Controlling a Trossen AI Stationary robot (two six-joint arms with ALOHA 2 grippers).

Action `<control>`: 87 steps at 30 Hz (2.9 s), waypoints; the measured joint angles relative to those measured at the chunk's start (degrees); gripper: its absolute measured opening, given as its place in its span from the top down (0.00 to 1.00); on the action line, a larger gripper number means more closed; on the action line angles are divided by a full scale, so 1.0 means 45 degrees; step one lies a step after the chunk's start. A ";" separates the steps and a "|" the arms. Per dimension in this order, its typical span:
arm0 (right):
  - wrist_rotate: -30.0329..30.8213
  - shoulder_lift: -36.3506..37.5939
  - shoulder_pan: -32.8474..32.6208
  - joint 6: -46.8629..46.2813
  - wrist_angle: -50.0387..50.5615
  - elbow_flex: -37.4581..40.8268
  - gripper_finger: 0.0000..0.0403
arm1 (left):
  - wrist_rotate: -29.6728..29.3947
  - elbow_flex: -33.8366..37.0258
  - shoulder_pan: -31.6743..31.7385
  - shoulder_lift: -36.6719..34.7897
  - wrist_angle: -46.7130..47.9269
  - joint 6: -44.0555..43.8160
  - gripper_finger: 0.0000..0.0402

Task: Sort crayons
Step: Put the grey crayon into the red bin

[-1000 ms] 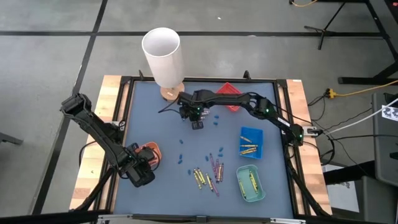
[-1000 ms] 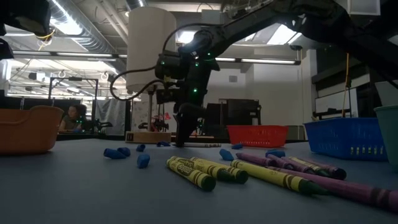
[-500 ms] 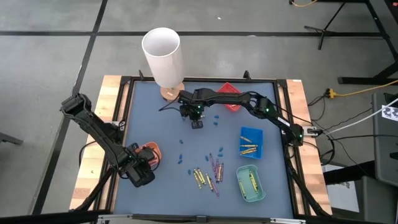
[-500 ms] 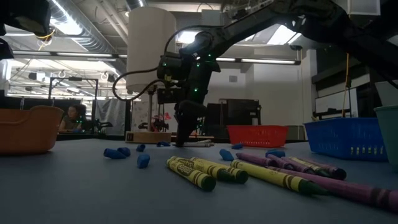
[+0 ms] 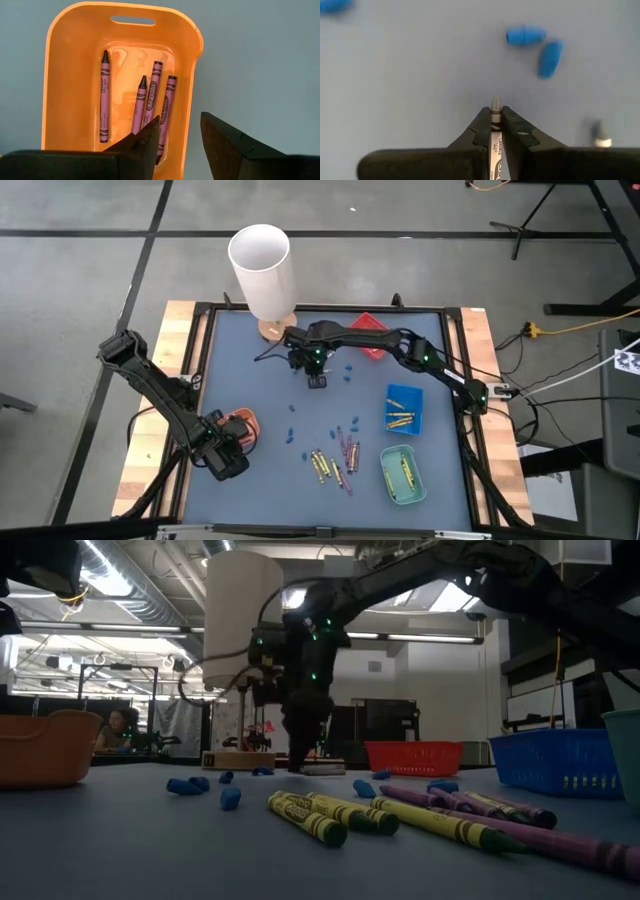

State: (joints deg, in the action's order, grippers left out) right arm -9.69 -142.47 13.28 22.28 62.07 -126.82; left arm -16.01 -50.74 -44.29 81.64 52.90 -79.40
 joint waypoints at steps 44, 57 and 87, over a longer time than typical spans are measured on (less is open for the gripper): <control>0.0337 0.2079 0.0310 0.1358 0.6233 -0.1782 0.93 | -0.3351 0.0000 0.0675 -0.0002 -0.1309 0.0102 0.68; 0.0340 0.3680 0.2436 0.1210 0.6165 0.1902 0.93 | -0.3347 0.0000 0.0675 0.0001 -0.1345 0.0102 0.68; 0.3137 0.4085 0.4386 0.1069 0.1290 0.4161 0.93 | -0.7553 0.0000 0.1046 0.0001 -0.3957 0.1712 0.68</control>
State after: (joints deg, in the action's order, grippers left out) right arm 4.43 -124.09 33.01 27.09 67.88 -108.09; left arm -50.00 -50.74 -39.59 81.65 35.10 -71.69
